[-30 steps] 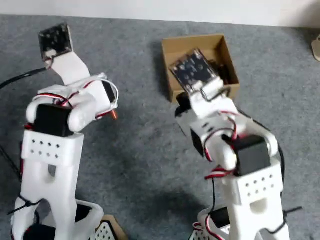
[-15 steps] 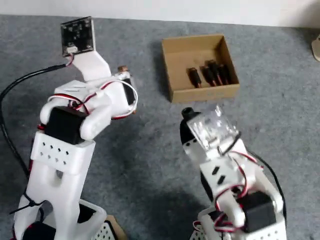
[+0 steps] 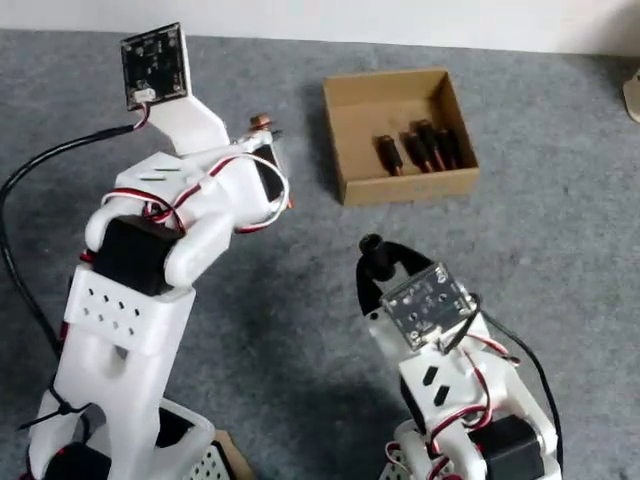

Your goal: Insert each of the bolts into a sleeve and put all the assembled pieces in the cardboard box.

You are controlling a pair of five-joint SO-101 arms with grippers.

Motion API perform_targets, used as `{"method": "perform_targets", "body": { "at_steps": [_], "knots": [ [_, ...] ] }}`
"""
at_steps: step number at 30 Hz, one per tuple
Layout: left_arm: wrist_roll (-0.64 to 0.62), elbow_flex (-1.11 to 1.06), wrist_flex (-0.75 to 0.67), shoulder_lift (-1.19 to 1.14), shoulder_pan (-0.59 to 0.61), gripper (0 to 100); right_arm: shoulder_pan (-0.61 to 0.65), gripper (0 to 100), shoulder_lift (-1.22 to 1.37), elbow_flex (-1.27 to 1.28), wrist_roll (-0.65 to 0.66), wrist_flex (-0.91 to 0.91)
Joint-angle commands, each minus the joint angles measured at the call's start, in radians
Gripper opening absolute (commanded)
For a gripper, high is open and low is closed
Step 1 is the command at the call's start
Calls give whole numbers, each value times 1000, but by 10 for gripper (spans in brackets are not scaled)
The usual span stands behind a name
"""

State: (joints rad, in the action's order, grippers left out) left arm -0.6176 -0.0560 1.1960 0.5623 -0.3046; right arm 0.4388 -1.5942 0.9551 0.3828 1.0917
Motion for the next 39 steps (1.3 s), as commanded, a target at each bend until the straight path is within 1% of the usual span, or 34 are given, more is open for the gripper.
{"method": "perform_targets", "body": {
  "at_steps": [1, 4, 8, 10, 16, 19, 22, 27, 30, 34, 39],
  "knots": [
    [38, 44, -34, 5, -56, 7, 33, 5, -44, -4, -11, 2],
    [38, 44, -34, 5, -68, 7, 35, 5, -79, 22, -40, 2],
    [43, 44, -41, 13, -70, 7, 35, 5, -102, 54, -43, 1],
    [43, 31, -72, 44, -71, 7, 35, 5, -105, 59, -41, 1],
    [46, -156, -256, 213, -165, 7, 35, 5, -113, 87, -15, 2],
    [46, -271, -327, 285, -185, 7, 35, 5, -113, 94, -15, -2],
    [44, -351, -362, 348, -189, 6, 35, 5, -113, 94, -15, -2],
    [35, -417, -377, 446, -191, 6, 35, 5, -113, 94, -17, 1],
    [28, -487, -436, 526, -191, 6, 35, 5, -113, 94, -21, -1],
    [-37, -605, -551, 615, -193, 6, 35, 5, -113, 93, -23, -5],
    [-38, -684, -597, 605, -252, 6, 35, 5, -113, 93, -23, -5]
  ]
}}
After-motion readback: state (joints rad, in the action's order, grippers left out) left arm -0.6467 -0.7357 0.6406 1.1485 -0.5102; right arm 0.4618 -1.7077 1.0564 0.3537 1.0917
